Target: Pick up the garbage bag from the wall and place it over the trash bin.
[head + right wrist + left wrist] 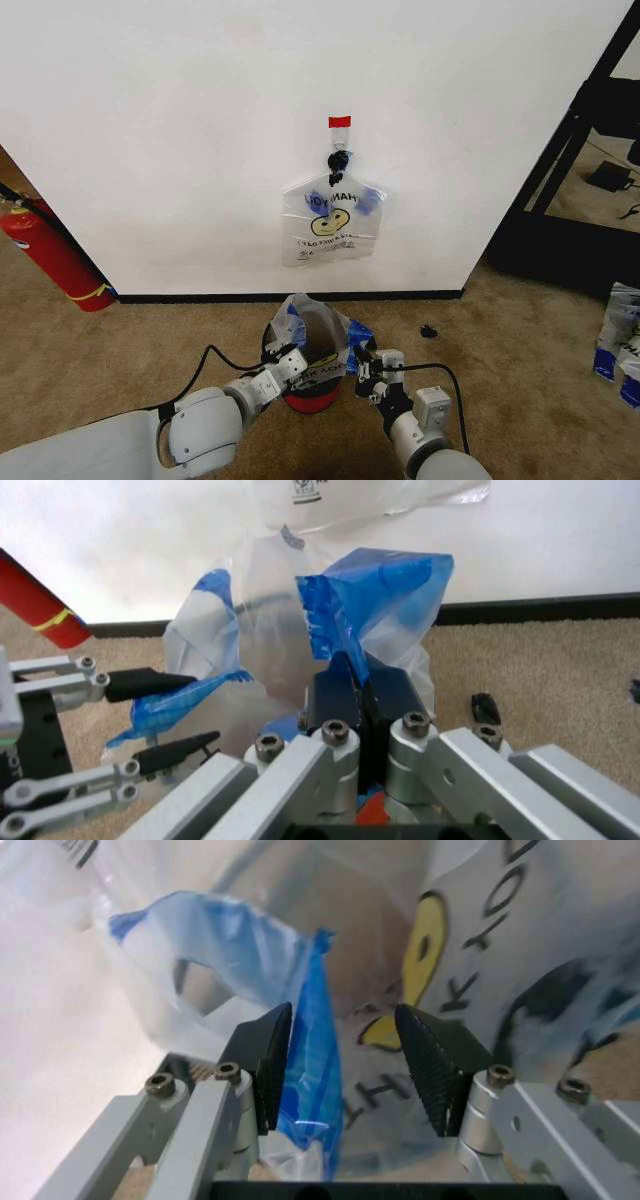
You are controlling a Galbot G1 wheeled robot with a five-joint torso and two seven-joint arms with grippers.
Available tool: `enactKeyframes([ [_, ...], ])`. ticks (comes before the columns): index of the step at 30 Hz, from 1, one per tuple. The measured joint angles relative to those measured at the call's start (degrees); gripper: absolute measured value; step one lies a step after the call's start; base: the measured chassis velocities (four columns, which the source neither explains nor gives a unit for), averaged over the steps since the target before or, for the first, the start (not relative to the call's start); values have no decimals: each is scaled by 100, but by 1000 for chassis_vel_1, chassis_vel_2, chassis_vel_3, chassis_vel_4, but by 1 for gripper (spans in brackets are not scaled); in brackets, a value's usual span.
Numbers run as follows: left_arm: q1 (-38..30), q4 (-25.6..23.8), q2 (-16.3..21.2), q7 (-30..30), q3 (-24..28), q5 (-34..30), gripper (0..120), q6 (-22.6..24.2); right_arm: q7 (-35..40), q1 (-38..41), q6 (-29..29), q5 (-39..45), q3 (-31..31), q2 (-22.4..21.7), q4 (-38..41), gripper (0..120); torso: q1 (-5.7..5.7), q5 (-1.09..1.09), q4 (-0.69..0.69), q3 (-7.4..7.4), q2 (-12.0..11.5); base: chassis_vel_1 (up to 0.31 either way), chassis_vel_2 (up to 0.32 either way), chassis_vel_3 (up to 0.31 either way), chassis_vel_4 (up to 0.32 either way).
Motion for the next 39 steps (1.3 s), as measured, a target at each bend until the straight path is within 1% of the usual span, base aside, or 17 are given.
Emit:
enactKeyframes([
  [5, -88, 71, -56, -105, -19, 8, 40, 65, 0, 5, 17, 7, -1, -1, 1, 0, 0, 0, -1, 0, 0, 0, 0, 0, 0],
  [6, -95, 78, -68, -129, -15, 6, 37, 77, 0, 9, 19, 10, -2, -2, 1, 0, 0, 0, -1, 0, 0, 0, 0, 0, 0],
  [8, -97, 83, -82, -163, -6, -3, 29, 89, 2, 21, 21, 14, -3, -6, 1, 0, 0, -1, -1, 0, 0, 0, 0, 0, 0],
  [9, -93, 82, -81, -168, -6, -5, 26, 89, 3, 25, 22, 16, -3, -9, 1, 0, 0, 0, -1, 0, 0, 0, 0, 0, 0],
  [10, -93, 82, -81, -168, -6, -5, 26, 89, 3, 25, 22, 16, -3, -9, 1, 0, 0, 0, -1, 0, 0, 0, 0, 0, 0],
  [13, -63, 61, -53, -168, -12, -13, 16, 83, 7, 29, 22, 23, -2, -21, 0, 0, 0, -1, -1, 0, 0, 0, 0, 0, 0],
  [16, 53, -12, -19, -168, -152, -21, 1, 27, 15, 26, 25, 29, -1, -21, -18, 0, 0, 0, -1, 0, 0, 0, 0, 0, 0],
  [20, 240, -74, -24, -189, -391, -41, 0, -22, 19, 16, 27, 26, 0, -7, -50, 0, 0, 0, -1, 0, 0, 0, 0, 0, 0],
  [23, 788, -226, -5, -275, -972, -110, 0, -132, 36, -20, 51, 16, 17, 29, -106, 0, 0, 0, -1, 0, 0, 0, 0, 0, 0],
  [26, 1046, -335, 44, -351, -1181, -159, 0, -195, 43, -42, 68, 15, 37, 53, -128, 0, 0, -1, 0, 0, 0, 0, 0, 0, 0],
  [28, 1414, -471, 94, -457, -1420, -171, 0, -308, 68, -57, 88, 34, 73, 86, -139, 0, 0, 0, -1, 0, 0, 0, 0, 0, 0],
  [30, 1801, -578, 59, -552, -1730, -172, 0, -375, 111, -66, 94, 97, 102, 109, -122, 0, 0, 1, 0, 0, 0, 0, 0, 0, 0],
  [32, 1897, -610, 29, -591, -1813, -174, 0, -386, 132, -70, 91, 127, 108, 114, -101, 0, 0, 1, 1, 0, 0, 0, 0, 0, 0],
  [34, 2111, -735, -64, -718, -2017, -210, 0, -396, 233, -114, 46, 178, 121, 114, -13, 0, 0, -2, 1, 0, 0, 0, 0, 0, 0],
  [35, 2171, -803, -116, -786, -2094, -260, 0, -396, 283, -173, 9, 186, 138, 103, 45, 0, 0, 1, 1, 0, 0, 0, 0, 0, 0],
  [37, 2205, -885, -193, -896, -2168, -349, 0, -399, 328, -391, -56, 186, 222, 62, 196, 0, 0, -1, -3, -1, 0, 0, 0, 0, 0],
  [39, 2240, -923, -217, -996, -2201, -405, 0, -404, 346, -525, -132, 174, 258, 21, 270, 0, 0, 0, -3, -1, 0, 0, 0, 0, 0],
])
